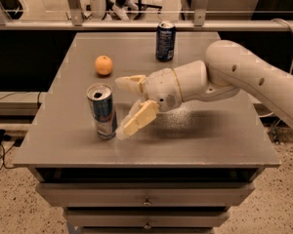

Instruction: Move redbull can near pepsi can

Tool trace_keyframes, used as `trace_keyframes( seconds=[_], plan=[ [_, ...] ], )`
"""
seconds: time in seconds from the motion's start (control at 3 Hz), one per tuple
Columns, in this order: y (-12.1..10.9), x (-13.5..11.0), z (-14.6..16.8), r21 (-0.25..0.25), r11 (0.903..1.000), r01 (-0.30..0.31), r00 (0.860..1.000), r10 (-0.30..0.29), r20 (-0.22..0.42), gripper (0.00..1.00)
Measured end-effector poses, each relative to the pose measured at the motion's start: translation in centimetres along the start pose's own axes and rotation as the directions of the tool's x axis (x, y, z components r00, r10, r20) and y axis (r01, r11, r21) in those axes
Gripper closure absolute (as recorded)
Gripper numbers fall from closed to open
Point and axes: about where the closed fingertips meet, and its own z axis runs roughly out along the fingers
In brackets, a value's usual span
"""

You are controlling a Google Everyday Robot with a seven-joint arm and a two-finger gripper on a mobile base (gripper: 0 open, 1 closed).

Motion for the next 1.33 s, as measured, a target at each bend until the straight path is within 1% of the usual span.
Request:
trace_keyframes(
  seconds=[0.33, 0.67, 1.0, 1.33],
  plan=[
    [1.2, -0.3, 2.9, -0.056, 0.9985, 0.001, 0.999, 0.002, 0.044, 0.03],
    [1.6, -0.4, 4.3, -0.075, 0.9972, 0.010, 0.999, -0.006, 0.053, 0.26],
    [0.8, -1.4, 4.2, -0.045, 0.9988, 0.018, 0.998, -0.015, 0.067, 0.49],
    [-1.0, -3.6, 1.6, 0.034, 0.9981, 0.052, 0.994, -0.055, 0.097, 0.72]
  ],
)
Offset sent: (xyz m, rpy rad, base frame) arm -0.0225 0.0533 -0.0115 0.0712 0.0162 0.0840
